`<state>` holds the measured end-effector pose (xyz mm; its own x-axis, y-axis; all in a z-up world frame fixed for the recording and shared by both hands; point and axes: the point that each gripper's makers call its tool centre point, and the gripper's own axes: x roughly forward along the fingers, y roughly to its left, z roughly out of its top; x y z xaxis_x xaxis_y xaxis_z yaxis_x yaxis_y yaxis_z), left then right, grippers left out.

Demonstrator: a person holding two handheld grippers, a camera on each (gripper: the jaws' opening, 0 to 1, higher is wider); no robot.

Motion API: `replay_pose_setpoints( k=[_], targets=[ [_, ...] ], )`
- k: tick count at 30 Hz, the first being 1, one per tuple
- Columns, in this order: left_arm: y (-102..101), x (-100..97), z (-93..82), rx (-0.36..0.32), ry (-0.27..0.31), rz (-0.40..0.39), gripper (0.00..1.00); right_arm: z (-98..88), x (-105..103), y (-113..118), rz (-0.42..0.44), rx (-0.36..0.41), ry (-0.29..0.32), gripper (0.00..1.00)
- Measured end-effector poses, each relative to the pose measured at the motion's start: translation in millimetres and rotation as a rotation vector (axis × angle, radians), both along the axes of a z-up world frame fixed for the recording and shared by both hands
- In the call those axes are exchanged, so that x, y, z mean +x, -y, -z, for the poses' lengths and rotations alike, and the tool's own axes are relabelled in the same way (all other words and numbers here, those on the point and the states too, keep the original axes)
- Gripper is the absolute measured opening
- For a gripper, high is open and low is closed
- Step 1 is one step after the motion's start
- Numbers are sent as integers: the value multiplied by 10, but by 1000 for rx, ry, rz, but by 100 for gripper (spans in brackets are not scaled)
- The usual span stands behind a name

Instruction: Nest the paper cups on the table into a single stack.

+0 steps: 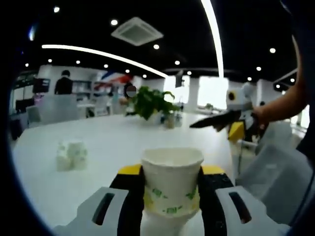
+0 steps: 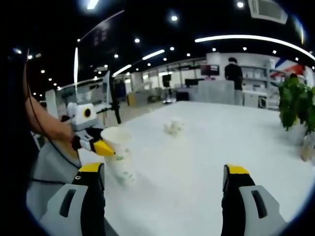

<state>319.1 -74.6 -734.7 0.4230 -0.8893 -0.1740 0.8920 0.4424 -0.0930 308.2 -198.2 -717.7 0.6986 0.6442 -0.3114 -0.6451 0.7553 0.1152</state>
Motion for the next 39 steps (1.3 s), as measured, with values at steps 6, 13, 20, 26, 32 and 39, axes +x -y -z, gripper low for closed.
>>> replay_pose_setpoints(
  k=[6,13,20,26,32,39],
  targets=[
    [-126,22,63,44,-18,3,41,-11,3,4,0,1,0,98],
    [-164,-41,132,116,-2,55,43,18,4,-16,-6,0,-5,98],
    [-154,-35,138,140,6,45,50,-3,9,-59,-15,1,-2,98],
    [-216,83,-1,102,1,-15,76,1,23,-54,-18,-1,-2,98],
    [-376,238,-212,86,-1,-86,90,-48,75,-73,-17,3,10,99],
    [-678,403,-381,84,-6,-164,98,-179,183,-94,-11,20,43,100]
  ],
)
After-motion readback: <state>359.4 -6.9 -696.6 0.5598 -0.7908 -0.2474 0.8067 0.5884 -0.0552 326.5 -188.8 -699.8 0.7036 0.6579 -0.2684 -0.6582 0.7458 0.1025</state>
